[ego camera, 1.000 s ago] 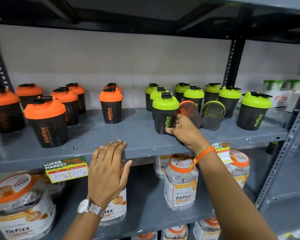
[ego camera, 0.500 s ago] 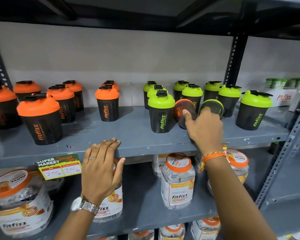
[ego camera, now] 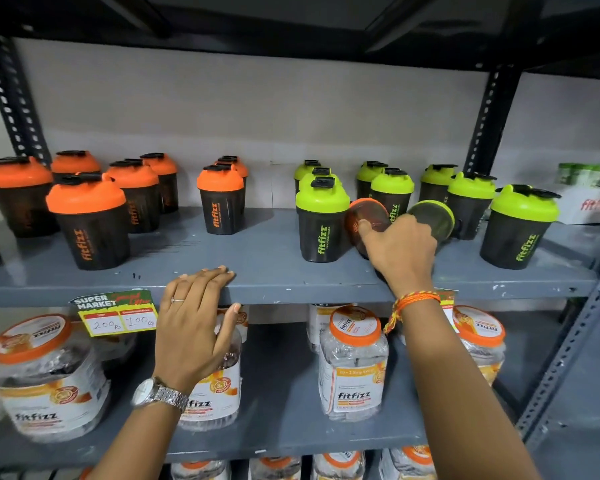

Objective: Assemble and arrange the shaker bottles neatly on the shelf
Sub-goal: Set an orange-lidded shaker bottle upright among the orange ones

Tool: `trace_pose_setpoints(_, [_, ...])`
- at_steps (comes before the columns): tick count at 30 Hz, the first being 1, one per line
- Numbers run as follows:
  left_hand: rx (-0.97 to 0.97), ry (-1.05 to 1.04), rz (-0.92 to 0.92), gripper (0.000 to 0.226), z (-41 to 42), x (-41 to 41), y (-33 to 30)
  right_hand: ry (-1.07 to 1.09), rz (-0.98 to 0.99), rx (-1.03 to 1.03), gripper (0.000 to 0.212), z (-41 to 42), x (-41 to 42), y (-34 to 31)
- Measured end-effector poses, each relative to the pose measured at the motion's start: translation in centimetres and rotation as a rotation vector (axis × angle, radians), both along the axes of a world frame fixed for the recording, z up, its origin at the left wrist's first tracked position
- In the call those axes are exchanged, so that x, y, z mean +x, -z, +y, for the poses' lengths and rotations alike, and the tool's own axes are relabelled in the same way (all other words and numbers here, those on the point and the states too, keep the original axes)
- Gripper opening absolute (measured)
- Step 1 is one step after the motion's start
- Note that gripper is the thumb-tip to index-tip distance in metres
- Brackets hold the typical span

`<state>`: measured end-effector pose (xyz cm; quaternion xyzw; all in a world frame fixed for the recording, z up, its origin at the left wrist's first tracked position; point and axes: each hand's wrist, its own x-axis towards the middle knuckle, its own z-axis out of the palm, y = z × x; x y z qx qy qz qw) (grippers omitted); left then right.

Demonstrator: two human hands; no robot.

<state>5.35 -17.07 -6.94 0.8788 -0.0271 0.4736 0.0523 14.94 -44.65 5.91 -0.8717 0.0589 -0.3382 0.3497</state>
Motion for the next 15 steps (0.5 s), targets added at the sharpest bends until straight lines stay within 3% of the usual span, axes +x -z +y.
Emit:
trace_pose_setpoints(7, [-0.042,-0.003,0.029,0.047,-0.1,-0.1,-0.1,0.005,-0.136,0.13,0.06,-0.8,-1.5,0.7])
trace_pose_setpoints(15, [0.038,0.015,0.078,0.052,0.6,-0.4,-0.2,-0.053,-0.237,0.557,0.049,-1.1,-3.8,0.3])
